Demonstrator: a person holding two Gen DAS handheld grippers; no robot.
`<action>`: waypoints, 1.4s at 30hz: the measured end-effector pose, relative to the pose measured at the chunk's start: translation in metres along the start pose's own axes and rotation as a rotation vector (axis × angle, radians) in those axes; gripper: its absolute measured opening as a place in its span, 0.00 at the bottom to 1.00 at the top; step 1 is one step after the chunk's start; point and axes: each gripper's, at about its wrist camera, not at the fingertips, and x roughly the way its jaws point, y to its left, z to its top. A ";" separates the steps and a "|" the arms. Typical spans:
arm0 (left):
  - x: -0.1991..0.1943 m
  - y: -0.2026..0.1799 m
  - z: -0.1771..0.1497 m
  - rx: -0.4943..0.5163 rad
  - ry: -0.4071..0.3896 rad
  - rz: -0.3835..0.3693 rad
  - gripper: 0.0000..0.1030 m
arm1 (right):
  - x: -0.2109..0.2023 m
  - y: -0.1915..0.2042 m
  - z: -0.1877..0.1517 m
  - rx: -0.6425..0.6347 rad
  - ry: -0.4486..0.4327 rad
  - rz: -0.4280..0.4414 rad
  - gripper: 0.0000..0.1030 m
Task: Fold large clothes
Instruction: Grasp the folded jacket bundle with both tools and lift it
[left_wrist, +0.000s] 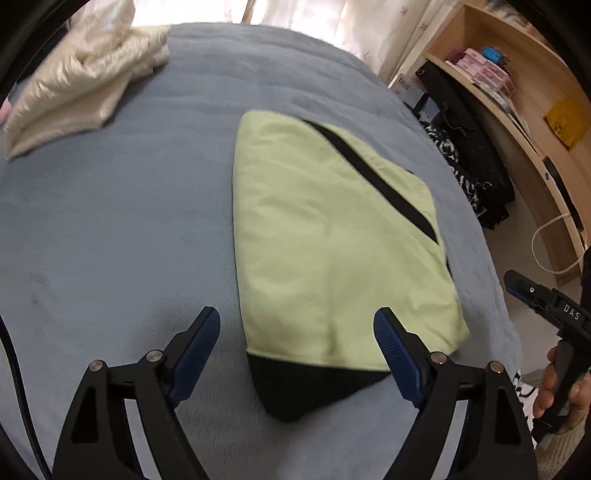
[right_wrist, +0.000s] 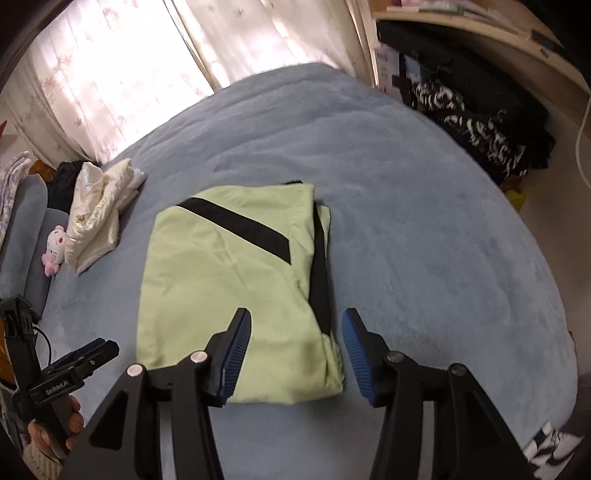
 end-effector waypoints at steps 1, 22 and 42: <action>0.008 0.003 0.003 -0.011 0.015 -0.006 0.81 | 0.008 -0.006 0.002 0.016 0.019 0.012 0.50; 0.100 0.018 0.020 -0.074 0.109 -0.151 0.94 | 0.135 -0.062 0.012 0.189 0.232 0.383 0.50; 0.117 0.007 0.034 -0.026 0.105 -0.172 0.99 | 0.161 -0.031 0.018 0.099 0.157 0.482 0.40</action>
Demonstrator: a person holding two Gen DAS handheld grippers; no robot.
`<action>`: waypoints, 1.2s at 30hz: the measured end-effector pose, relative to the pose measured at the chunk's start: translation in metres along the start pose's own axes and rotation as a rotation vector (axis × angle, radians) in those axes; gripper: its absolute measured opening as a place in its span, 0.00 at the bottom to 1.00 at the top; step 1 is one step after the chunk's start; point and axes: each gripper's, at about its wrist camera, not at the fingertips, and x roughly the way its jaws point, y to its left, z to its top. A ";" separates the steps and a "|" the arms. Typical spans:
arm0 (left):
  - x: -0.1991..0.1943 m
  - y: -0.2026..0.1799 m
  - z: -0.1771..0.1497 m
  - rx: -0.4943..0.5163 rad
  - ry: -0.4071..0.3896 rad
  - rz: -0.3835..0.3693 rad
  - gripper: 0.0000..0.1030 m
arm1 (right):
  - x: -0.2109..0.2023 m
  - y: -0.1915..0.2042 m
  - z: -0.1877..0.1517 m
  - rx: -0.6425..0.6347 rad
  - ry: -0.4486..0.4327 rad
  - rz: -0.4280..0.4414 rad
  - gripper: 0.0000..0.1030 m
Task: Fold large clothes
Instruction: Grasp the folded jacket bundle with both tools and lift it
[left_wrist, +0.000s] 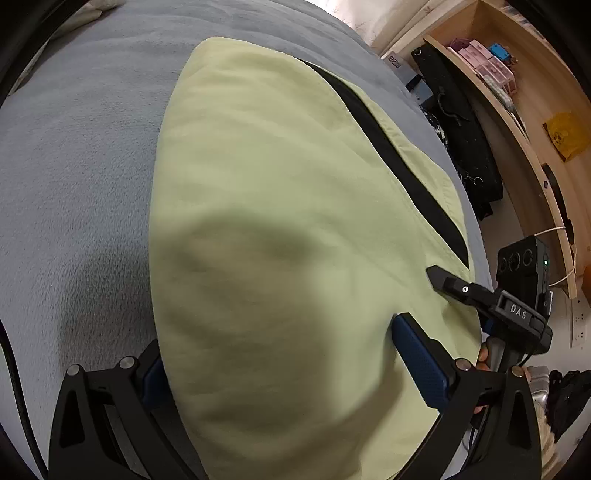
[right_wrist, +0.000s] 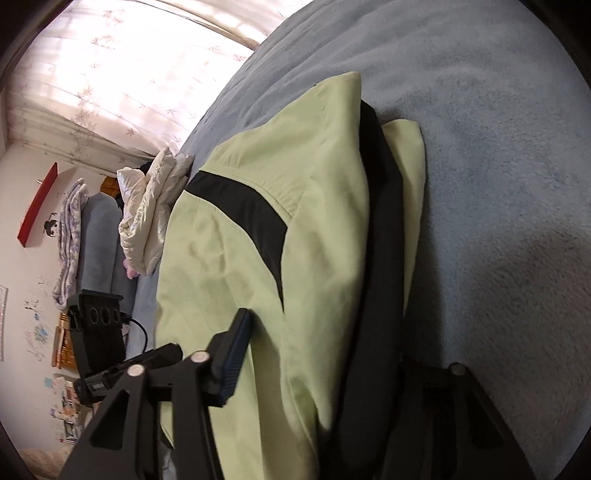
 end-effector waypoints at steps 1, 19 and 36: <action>0.000 -0.002 0.001 -0.002 -0.003 0.004 0.99 | -0.001 -0.001 -0.001 0.003 -0.001 0.001 0.34; -0.131 -0.012 -0.026 0.087 -0.181 0.111 0.40 | -0.033 0.148 -0.049 -0.229 -0.079 -0.045 0.11; -0.402 0.122 0.078 0.034 -0.430 0.271 0.40 | 0.046 0.423 0.024 -0.447 -0.127 0.186 0.11</action>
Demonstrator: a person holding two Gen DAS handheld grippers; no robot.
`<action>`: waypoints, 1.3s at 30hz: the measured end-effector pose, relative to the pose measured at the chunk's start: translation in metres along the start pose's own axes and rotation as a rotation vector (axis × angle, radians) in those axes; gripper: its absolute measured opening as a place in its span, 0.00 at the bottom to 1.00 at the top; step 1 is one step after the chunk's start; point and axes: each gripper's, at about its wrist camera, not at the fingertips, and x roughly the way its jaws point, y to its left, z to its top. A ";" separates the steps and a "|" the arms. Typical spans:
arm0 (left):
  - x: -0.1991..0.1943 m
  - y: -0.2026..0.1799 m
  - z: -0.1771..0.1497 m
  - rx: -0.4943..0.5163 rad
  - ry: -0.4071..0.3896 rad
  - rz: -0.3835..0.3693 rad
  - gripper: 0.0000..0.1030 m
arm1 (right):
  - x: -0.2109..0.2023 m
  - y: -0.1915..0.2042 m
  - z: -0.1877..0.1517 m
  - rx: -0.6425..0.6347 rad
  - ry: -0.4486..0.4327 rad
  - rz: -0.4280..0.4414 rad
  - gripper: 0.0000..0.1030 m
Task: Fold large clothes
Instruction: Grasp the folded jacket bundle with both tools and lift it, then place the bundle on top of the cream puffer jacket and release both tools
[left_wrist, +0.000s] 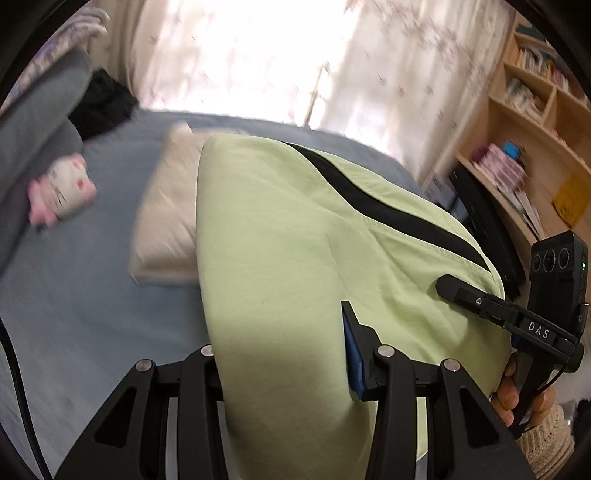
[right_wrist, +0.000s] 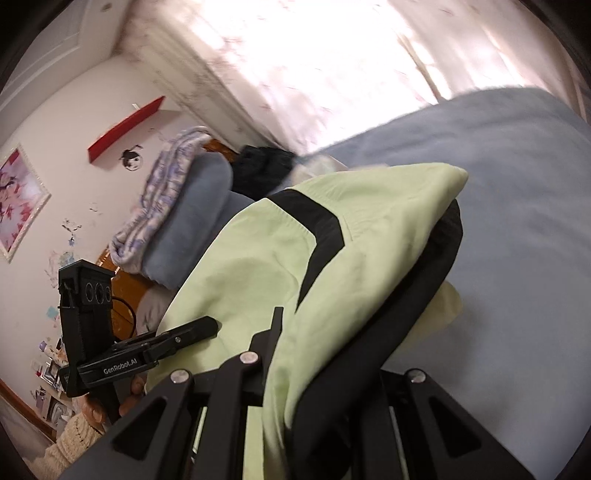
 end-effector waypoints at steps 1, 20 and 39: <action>-0.001 0.013 0.022 0.003 -0.018 0.009 0.40 | 0.010 0.006 0.012 -0.011 -0.006 0.007 0.11; 0.253 0.205 0.207 -0.072 0.080 0.162 0.56 | 0.293 -0.108 0.146 0.249 -0.012 -0.062 0.17; 0.233 0.213 0.159 -0.158 -0.039 0.348 0.83 | 0.270 -0.122 0.120 0.229 -0.009 -0.133 0.42</action>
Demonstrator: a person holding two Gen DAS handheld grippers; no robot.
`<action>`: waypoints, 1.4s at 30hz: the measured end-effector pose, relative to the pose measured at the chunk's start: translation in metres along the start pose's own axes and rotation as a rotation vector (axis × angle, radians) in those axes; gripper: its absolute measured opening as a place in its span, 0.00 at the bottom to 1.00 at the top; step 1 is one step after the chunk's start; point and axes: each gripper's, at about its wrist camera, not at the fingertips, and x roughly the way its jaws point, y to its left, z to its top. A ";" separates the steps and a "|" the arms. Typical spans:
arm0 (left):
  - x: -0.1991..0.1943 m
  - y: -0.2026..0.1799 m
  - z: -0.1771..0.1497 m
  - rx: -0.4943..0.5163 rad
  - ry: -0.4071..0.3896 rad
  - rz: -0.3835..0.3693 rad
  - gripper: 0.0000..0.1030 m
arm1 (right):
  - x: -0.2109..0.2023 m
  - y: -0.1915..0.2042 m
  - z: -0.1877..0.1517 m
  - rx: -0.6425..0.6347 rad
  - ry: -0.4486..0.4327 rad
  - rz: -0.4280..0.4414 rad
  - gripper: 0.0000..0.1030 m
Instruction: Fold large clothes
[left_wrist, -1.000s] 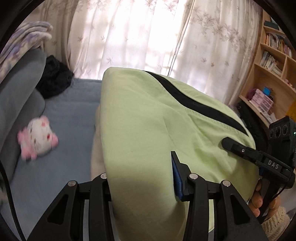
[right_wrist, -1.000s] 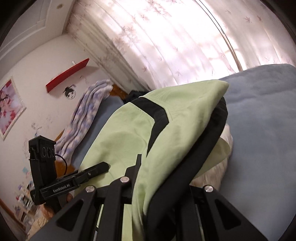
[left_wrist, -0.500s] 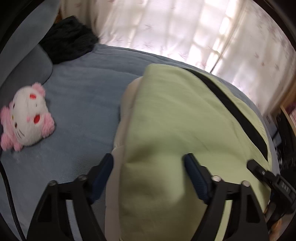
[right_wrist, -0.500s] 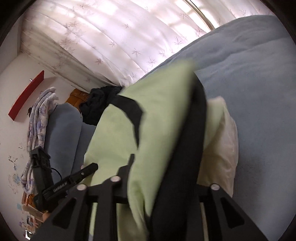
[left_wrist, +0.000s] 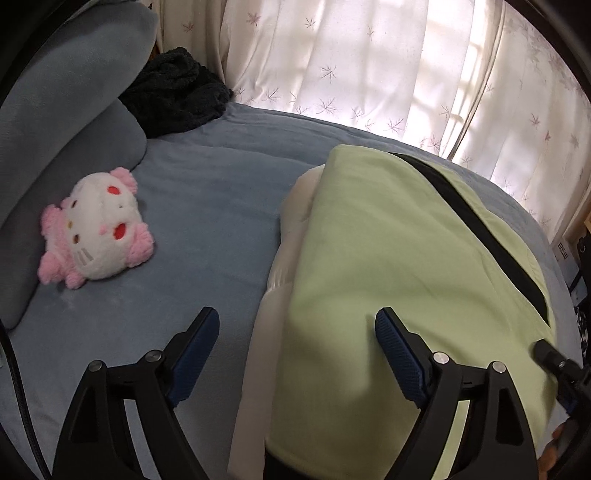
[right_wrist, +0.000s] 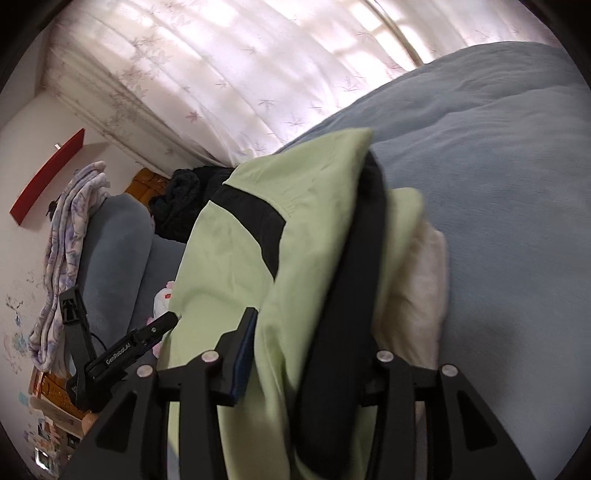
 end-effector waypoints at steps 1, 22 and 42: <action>-0.010 -0.002 -0.003 0.004 0.000 0.002 0.83 | -0.011 0.002 -0.002 0.005 -0.003 -0.003 0.42; -0.361 -0.059 -0.152 0.052 -0.119 -0.133 0.84 | -0.334 0.138 -0.135 -0.261 0.006 0.014 0.42; -0.469 -0.105 -0.348 0.155 -0.128 -0.252 0.90 | -0.447 0.100 -0.290 -0.342 -0.042 -0.086 0.43</action>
